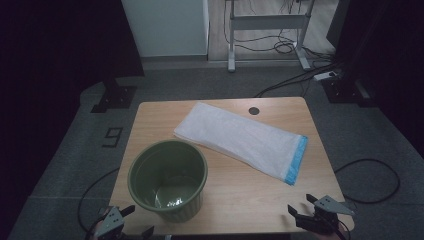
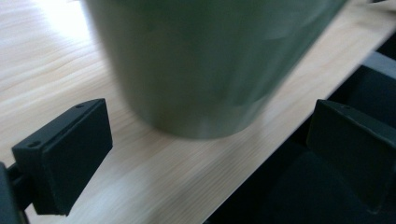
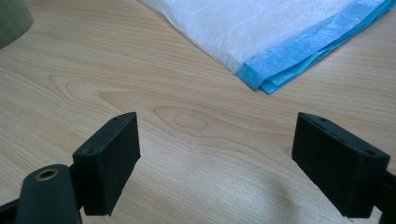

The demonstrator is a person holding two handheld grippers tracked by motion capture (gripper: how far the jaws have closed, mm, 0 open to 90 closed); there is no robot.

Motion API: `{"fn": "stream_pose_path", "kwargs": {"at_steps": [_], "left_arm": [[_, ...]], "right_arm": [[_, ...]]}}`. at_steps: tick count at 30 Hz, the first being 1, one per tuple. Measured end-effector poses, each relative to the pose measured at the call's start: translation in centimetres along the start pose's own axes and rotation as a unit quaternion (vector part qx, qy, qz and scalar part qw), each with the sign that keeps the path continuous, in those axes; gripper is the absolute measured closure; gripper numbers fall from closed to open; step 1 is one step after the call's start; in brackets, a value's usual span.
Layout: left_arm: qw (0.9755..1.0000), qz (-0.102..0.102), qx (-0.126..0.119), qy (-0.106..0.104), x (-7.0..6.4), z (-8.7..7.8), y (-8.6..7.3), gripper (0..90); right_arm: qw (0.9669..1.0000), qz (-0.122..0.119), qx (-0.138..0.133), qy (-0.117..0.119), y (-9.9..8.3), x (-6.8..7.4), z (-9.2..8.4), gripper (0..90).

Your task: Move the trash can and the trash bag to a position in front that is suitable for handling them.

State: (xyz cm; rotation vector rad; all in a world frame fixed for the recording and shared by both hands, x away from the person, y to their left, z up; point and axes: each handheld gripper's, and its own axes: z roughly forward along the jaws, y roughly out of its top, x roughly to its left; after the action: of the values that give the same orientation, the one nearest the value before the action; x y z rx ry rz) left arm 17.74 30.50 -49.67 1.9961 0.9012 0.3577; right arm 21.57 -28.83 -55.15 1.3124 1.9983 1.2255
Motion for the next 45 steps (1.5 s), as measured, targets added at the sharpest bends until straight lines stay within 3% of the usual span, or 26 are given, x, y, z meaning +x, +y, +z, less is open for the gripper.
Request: {"fn": "stream_pose_path", "kwargs": {"at_steps": [5, 12, 19, 28, 40, 45], "left_arm": [[0.9993, 0.020, -0.010, -0.030, -0.3, 1.1, 1.5, 0.0], [0.9985, 0.028, -0.010, -0.045, 0.0, 2.5, 2.5, 0.0], [0.9967, 0.046, 0.006, -0.066, 0.0, 4.7, 4.6, 0.0], [0.9952, 0.059, 0.005, -0.078, -0.7, 7.2, 6.8, 0.0], [0.9940, 0.067, 0.007, -0.086, -1.6, 10.6, 9.3, 1.1], [0.9949, 0.073, 0.009, -0.069, -2.1, 11.8, 10.1, 2.4]], "right_arm": [[1.0000, -0.002, 0.000, 0.000, -0.1, 0.1, 0.0, 14.7], [0.9999, -0.002, -0.002, 0.010, 0.2, 0.0, 0.3, 14.7], [0.9996, -0.015, -0.008, 0.024, 0.8, 0.3, 0.8, 14.7], [0.9995, -0.017, -0.008, 0.027, 0.9, 0.5, 1.1, 14.6], [0.9997, -0.011, -0.016, 0.015, 0.4, 0.1, -0.2, 14.7], [0.9998, -0.007, -0.017, 0.011, 0.2, -0.1, -0.5, 14.7]]}}
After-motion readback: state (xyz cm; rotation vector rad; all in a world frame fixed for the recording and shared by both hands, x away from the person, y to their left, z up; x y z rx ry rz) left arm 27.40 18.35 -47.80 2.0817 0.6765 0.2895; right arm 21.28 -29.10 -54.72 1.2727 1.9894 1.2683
